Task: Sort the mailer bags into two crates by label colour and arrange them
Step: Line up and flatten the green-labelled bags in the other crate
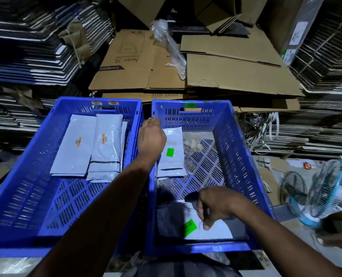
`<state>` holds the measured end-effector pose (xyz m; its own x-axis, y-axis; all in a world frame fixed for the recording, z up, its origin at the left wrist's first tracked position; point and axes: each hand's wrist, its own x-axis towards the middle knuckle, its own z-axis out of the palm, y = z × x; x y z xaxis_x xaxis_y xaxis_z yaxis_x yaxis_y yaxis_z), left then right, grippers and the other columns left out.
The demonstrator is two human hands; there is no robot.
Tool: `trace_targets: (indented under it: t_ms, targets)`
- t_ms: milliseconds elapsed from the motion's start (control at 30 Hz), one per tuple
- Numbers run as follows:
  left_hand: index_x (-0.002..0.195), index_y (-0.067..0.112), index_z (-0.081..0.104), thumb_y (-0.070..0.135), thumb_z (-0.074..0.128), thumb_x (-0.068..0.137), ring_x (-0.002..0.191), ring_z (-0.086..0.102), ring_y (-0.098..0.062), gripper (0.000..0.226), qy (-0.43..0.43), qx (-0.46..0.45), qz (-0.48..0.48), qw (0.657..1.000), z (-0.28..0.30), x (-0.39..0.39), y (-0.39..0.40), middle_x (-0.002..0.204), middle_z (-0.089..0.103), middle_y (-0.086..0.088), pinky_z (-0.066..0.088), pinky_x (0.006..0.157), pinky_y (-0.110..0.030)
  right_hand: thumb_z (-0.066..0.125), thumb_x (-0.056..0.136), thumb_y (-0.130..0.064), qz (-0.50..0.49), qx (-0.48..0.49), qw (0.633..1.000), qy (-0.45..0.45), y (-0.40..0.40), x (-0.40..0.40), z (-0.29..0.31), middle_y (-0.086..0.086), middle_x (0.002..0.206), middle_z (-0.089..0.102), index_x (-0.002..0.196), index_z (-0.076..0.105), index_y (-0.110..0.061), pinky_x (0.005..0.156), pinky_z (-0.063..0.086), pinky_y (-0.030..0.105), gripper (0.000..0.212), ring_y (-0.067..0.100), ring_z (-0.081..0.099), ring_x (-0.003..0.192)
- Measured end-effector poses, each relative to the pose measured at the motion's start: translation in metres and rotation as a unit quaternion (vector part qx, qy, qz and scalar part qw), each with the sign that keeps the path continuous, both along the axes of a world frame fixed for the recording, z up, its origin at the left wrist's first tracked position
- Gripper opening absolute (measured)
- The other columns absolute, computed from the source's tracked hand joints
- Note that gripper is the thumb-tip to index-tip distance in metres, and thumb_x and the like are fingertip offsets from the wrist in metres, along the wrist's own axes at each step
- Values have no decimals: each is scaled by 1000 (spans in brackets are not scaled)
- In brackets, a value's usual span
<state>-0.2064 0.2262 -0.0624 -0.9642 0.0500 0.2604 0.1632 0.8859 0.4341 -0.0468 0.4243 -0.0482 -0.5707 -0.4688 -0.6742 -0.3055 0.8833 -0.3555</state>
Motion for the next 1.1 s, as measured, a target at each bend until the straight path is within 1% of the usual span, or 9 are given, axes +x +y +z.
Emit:
trace_targets:
  t_ms: [233, 400, 533, 667, 767, 833, 900, 1000, 1100]
  targets:
    - [143, 8, 50, 12, 46, 98, 142, 36, -23, 45, -8, -9, 0, 1000, 3, 0, 0, 152, 45, -10, 32, 118, -37, 81, 79, -18, -71, -135, 987, -45, 21, -18, 14, -5, 76, 63, 82, 72, -17, 64, 41, 19, 9, 4, 54, 67]
    - [142, 8, 51, 10, 45, 98, 143, 35, -23, 45, -2, 13, -1, 1000, 2, 0, 0, 152, 45, -10, 28, 119, -35, 57, 101, -11, -189, -264, 944, -55, 45, -38, 31, -7, 60, 40, 83, 49, -13, 46, 31, 17, 19, 2, 34, 48]
    - [141, 7, 52, 8, 45, 97, 143, 35, -24, 44, -5, 37, -2, 999, 1, 0, -1, 152, 45, -9, 26, 119, -34, 53, 103, -17, -425, -360, 829, 42, 54, -60, 12, -5, 57, 36, 84, 46, -15, 43, 21, 26, 20, 14, 27, 48]
    - [141, 7, 52, 10, 45, 97, 142, 36, -24, 44, 2, 27, -7, 1000, 2, 3, -1, 152, 45, -10, 27, 120, -34, 60, 98, -20, -483, -217, 814, 241, 48, -107, -25, -1, 74, 51, 84, 46, -14, 66, 32, 33, 21, 21, 47, 72]
    - [140, 8, 53, 13, 47, 97, 142, 36, -24, 44, 2, -8, -6, 1000, 3, 2, 0, 152, 45, -10, 30, 119, -36, 58, 99, -21, -510, -194, 809, 219, 33, -134, -55, 7, 92, 60, 92, 47, -12, 71, 35, 32, 16, 26, 57, 89]
    - [140, 9, 51, 17, 46, 96, 144, 32, -24, 45, 18, -109, -19, 994, 2, 2, 3, 153, 43, -10, 30, 117, -38, 55, 100, -23, -479, -161, 842, 190, 26, -144, -76, 14, 103, 64, 98, 48, -12, 76, 39, 34, 13, 32, 60, 98]
    - [140, 9, 48, 20, 43, 96, 147, 26, -28, 46, 35, -222, -64, 972, -2, 1, 8, 154, 40, -12, 27, 117, -44, 53, 101, -26, -440, -97, 872, 189, 21, -147, -89, 20, 111, 63, 108, 49, -8, 80, 43, 38, 19, 38, 59, 105]
    - [139, 4, 44, 21, 34, 100, 147, 23, -35, 44, 41, -362, -173, 915, -13, -1, 22, 150, 41, -20, 22, 117, -48, 54, 98, -27, -409, -38, 858, 309, 20, -150, -91, 18, 128, 56, 126, 48, -11, 92, 46, 44, 32, 38, 50, 118]
    - [139, 3, 44, 18, 27, 100, 144, 28, -36, 46, -59, -365, -185, 911, -37, -4, 42, 147, 44, -20, 23, 116, -46, 45, 100, -33, -265, 10, 894, 362, 18, -157, -94, 13, 157, 31, 149, 33, -14, 116, 29, 46, 54, 31, 27, 145]
